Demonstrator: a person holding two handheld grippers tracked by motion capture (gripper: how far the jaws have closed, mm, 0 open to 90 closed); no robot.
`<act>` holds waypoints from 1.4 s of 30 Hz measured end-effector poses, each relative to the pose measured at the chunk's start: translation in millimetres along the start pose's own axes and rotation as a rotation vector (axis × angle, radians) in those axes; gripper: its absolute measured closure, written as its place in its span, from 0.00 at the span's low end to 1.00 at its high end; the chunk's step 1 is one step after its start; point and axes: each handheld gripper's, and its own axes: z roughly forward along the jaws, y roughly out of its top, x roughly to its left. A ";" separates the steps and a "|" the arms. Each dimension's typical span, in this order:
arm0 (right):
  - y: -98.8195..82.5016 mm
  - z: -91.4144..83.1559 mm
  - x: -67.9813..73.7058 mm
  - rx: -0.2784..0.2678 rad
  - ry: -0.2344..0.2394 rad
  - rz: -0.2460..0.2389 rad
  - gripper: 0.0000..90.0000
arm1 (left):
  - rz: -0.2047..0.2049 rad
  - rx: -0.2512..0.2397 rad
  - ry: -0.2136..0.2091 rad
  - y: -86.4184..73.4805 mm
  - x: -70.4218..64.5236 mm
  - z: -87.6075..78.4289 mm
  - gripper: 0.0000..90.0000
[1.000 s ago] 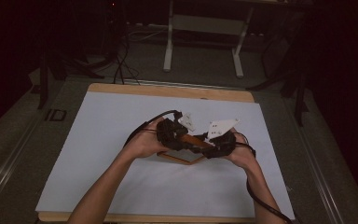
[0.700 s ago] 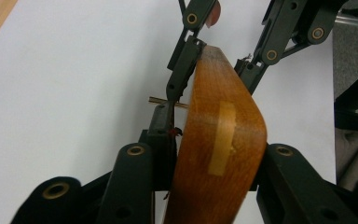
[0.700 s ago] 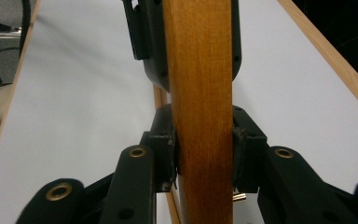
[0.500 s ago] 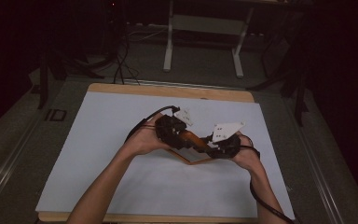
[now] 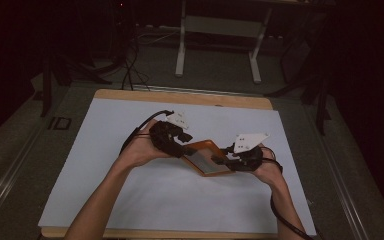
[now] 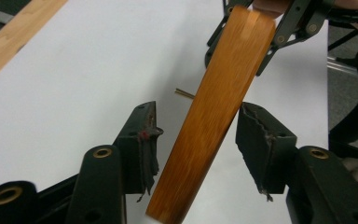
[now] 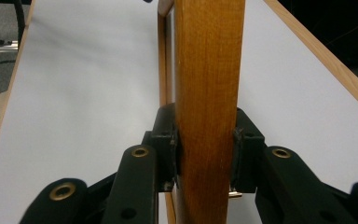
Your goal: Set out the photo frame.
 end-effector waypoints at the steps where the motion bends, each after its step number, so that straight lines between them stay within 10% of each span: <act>1: -2.0 -1.4 0.3 -0.004 -0.003 0.006 0.76 | -0.006 -0.015 -0.010 -2.1 0.4 -0.8 0.54; 27: -21.7 -11.2 0.8 -0.058 -0.023 0.067 0.76 | -0.119 -0.139 -0.047 -47.8 6.6 39.4 0.36; 42: -34.2 -18.7 0.2 -0.057 -0.037 0.097 0.76 | -0.114 -0.211 -0.002 -47.4 -3.5 68.6 0.59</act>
